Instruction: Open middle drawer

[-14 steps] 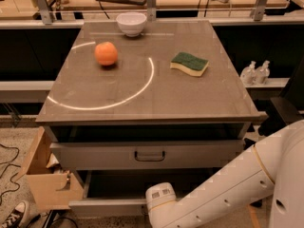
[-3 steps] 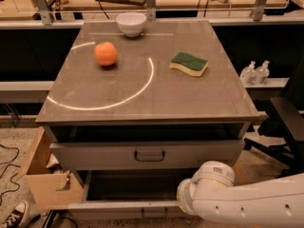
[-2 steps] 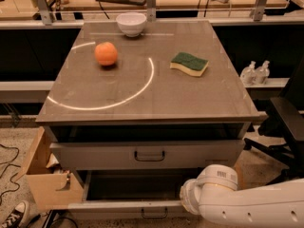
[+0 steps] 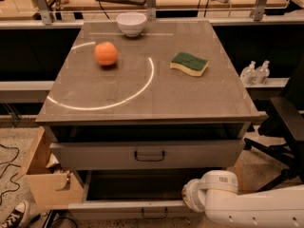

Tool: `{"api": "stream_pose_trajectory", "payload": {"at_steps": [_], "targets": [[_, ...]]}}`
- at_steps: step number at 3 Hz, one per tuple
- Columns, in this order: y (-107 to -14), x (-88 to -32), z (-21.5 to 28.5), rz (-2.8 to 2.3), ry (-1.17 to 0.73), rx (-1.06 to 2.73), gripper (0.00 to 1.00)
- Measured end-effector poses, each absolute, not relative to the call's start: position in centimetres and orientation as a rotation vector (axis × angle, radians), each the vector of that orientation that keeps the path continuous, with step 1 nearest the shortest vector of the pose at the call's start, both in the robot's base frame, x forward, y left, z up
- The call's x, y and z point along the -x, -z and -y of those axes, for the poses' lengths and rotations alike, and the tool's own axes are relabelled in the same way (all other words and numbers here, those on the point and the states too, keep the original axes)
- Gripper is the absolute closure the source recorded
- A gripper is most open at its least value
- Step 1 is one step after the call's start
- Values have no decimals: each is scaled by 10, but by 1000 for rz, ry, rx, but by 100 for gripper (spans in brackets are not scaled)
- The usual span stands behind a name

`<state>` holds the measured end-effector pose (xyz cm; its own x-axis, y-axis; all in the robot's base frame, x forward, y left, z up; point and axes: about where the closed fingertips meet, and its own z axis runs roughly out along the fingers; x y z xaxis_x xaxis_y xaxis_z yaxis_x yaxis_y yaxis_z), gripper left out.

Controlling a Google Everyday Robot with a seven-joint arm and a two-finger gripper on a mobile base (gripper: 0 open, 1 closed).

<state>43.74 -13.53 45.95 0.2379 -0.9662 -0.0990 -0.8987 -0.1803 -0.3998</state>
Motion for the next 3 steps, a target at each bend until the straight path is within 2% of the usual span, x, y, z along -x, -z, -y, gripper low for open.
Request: {"api": "stream_pose_trajectory", "payload": {"at_steps": [3], "targets": [[-423, -460, 129, -1696, 266, 2158, 100]]}}
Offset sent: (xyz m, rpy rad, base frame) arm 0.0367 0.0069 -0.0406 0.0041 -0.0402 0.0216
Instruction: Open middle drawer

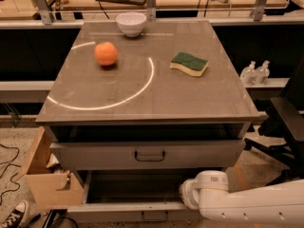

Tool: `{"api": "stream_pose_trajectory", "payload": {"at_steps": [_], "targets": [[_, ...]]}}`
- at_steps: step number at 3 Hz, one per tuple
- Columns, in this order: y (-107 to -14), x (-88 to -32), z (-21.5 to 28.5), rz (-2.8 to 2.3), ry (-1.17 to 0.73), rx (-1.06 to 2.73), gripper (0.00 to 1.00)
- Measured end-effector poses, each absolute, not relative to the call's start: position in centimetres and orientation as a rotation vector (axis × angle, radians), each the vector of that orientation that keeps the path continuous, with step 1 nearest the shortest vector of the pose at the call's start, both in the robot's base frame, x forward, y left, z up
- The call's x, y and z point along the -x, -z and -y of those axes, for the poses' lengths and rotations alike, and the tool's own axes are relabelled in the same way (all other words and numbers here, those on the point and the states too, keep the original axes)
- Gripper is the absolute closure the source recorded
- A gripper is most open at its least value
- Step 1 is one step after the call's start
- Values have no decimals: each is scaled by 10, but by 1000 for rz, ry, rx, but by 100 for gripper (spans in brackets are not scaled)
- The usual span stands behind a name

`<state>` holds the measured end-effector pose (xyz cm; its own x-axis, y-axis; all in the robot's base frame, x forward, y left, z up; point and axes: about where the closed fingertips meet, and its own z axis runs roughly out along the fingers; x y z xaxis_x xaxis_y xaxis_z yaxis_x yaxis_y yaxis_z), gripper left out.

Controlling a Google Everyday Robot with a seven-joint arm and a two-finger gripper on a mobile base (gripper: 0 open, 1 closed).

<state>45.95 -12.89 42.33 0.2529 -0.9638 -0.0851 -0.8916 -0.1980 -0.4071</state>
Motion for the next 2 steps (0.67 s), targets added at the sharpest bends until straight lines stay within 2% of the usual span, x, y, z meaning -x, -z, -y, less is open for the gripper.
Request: {"api": "stream_pose_trajectory", "payload": {"at_steps": [2], "targets": [[-419, -418, 131, -1752, 265, 2446, 100]]}}
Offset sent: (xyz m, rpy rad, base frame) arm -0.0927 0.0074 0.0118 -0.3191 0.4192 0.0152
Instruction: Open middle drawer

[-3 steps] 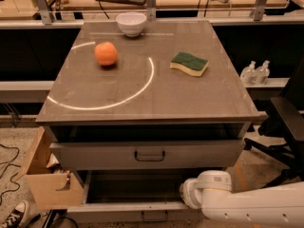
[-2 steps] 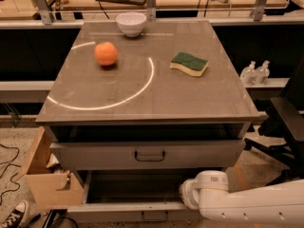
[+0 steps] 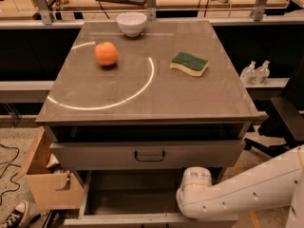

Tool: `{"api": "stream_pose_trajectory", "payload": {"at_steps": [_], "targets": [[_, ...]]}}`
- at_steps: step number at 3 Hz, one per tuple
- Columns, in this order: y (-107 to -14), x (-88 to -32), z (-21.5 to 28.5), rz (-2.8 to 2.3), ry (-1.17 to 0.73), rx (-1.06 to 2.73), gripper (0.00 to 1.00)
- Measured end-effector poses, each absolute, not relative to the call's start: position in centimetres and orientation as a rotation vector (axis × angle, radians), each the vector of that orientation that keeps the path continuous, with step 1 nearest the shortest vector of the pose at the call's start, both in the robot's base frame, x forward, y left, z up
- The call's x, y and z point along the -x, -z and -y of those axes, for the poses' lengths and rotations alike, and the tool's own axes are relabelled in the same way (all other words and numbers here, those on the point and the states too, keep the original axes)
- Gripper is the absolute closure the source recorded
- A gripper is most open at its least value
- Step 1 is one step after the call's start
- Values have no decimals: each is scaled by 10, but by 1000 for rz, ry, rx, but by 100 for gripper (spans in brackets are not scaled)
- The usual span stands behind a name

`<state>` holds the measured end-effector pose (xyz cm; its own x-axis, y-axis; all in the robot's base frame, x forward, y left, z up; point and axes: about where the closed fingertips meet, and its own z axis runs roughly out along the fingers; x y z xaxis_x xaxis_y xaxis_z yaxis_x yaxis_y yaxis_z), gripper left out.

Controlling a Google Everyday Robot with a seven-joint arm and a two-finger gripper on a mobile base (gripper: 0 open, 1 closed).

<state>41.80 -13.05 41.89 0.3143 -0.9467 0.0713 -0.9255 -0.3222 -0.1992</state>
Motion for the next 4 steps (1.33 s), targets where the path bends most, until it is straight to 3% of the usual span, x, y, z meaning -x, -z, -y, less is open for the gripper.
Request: {"api": "stream_pose_trajectory", "payload": {"at_steps": [1, 3, 4], "targets": [[-420, -384, 130, -1808, 212, 2587, 100], [-407, -285, 136, -2146, -130, 2507, 100], [-400, -247, 142, -2277, -264, 2366, 83]]}}
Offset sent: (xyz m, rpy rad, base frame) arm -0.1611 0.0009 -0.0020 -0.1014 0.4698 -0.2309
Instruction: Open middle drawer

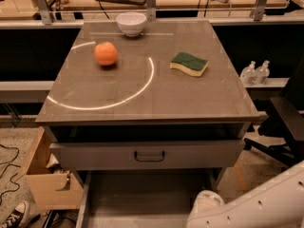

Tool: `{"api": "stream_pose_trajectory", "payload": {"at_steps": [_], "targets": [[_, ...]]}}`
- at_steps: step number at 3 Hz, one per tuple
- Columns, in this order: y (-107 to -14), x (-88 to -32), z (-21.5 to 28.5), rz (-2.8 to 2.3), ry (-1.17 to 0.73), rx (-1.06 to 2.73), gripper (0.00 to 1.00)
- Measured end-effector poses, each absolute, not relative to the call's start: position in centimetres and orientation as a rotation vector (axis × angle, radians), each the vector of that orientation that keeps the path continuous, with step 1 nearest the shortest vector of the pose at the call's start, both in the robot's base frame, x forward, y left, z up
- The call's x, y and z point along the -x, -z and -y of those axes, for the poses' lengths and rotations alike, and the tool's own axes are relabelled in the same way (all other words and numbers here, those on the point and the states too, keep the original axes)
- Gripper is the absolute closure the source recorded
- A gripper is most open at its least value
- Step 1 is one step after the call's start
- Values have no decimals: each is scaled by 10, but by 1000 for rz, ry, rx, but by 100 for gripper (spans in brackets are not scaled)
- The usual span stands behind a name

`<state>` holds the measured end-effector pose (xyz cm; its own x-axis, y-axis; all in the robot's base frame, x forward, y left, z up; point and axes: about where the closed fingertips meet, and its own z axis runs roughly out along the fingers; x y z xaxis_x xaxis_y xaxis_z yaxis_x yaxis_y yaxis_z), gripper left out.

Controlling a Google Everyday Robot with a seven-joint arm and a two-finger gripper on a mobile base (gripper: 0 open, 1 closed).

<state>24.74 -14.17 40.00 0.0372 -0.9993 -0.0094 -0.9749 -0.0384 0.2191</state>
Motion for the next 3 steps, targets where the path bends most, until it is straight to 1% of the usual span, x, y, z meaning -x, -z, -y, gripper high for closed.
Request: {"api": "stream_pose_trajectory", "payload": {"at_steps": [1, 3], "targets": [[-399, -239, 144, 2109, 270, -2109, 53], [-398, -237, 145, 2107, 272, -2107, 5]]}}
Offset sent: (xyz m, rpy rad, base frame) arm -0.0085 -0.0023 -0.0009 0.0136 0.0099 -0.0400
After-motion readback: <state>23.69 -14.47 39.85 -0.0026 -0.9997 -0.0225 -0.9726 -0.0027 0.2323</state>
